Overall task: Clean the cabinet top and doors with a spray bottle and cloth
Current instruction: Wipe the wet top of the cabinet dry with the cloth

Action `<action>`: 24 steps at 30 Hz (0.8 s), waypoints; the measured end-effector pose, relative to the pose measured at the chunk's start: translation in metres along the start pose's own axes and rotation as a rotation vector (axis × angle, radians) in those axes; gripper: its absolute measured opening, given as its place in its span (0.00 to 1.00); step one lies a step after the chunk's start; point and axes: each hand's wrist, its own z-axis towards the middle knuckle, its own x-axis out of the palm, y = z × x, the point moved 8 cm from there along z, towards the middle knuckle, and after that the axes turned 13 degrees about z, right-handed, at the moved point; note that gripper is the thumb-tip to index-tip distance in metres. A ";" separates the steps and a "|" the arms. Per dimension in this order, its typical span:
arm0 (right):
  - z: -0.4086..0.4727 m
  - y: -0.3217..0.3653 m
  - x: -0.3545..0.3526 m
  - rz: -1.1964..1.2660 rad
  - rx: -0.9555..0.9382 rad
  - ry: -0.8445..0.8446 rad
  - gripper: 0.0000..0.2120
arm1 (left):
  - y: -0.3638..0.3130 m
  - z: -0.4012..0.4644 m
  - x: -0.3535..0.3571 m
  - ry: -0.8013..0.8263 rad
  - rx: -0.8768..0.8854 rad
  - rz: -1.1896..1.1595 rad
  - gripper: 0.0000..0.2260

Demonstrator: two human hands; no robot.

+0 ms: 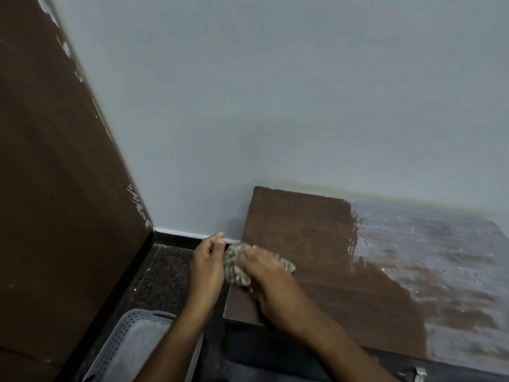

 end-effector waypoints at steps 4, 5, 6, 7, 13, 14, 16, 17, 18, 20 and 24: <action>-0.029 0.010 0.004 -0.005 -0.036 0.084 0.24 | -0.003 -0.015 0.002 0.080 0.015 0.045 0.10; -0.020 0.002 -0.004 -0.025 -0.010 0.055 0.23 | 0.000 -0.015 0.004 0.093 0.019 0.061 0.09; -0.009 -0.006 -0.010 -0.036 0.019 0.002 0.23 | 0.000 -0.018 0.003 0.099 0.021 0.087 0.09; 0.001 -0.014 -0.017 -0.050 0.059 -0.055 0.23 | 0.001 -0.021 0.002 0.095 0.025 0.096 0.09; -0.014 0.012 0.004 -0.055 0.053 -0.067 0.22 | -0.001 -0.029 -0.008 0.063 -0.017 0.065 0.09; -0.028 0.021 0.009 -0.040 0.012 -0.022 0.22 | -0.001 -0.029 -0.007 0.071 -0.023 0.063 0.09; -0.045 0.023 0.010 -0.042 -0.018 0.049 0.25 | -0.003 -0.029 -0.003 0.077 -0.018 0.066 0.10; -0.045 0.015 0.005 -0.058 -0.008 0.063 0.26 | -0.003 -0.029 -0.001 0.077 -0.010 0.068 0.11; -0.040 0.005 -0.002 -0.070 0.012 0.051 0.26 | -0.004 -0.029 0.001 0.078 -0.011 0.075 0.11; -0.023 -0.016 -0.022 -0.092 0.091 -0.044 0.25 | -0.007 -0.031 0.004 0.083 -0.002 0.086 0.12; -0.017 -0.021 -0.024 -0.111 0.182 -0.142 0.25 | -0.010 -0.032 0.003 0.073 0.038 0.116 0.13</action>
